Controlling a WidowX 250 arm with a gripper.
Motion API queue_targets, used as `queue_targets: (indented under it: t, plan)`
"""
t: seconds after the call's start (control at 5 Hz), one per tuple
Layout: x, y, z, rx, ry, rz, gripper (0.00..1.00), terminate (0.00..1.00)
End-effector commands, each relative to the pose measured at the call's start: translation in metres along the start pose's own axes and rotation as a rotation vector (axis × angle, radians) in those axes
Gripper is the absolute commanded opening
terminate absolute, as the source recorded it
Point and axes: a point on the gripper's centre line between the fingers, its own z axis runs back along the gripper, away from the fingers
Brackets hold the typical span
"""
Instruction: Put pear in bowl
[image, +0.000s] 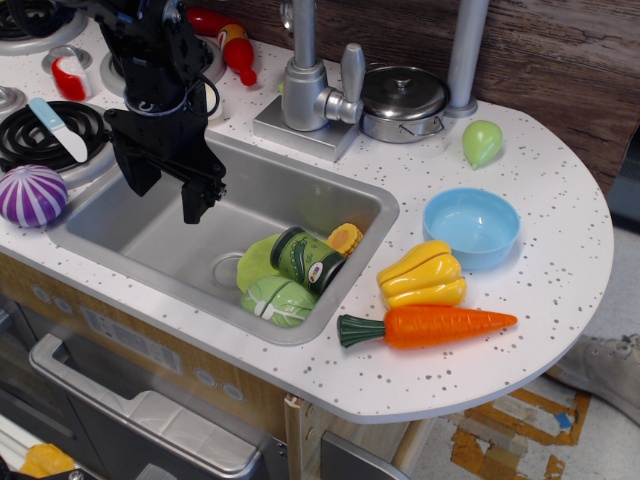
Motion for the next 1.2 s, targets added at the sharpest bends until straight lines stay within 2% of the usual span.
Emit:
queue_targets:
  t: [0.0, 0.2, 0.4, 0.6, 0.8, 1.0]
  plan:
    - [0.0, 0.0, 0.0, 0.0, 0.0, 0.0, 1.0, 0.0]
    - [0.032, -0.04, 0.031, 0.031, -0.009, 0.069, 1.0, 0.0]
    - [0.054, -0.074, 0.065, 0.067, -0.06, 0.123, 1.0, 0.0]
    - [0.084, -0.117, 0.1, 0.071, -0.101, 0.215, 1.0, 0.0]
    - [0.123, -0.163, 0.117, -0.005, -0.118, 0.229, 1.0, 0.0]
    - [0.157, -0.19, 0.116, -0.025, -0.163, 0.225, 1.0, 0.0]
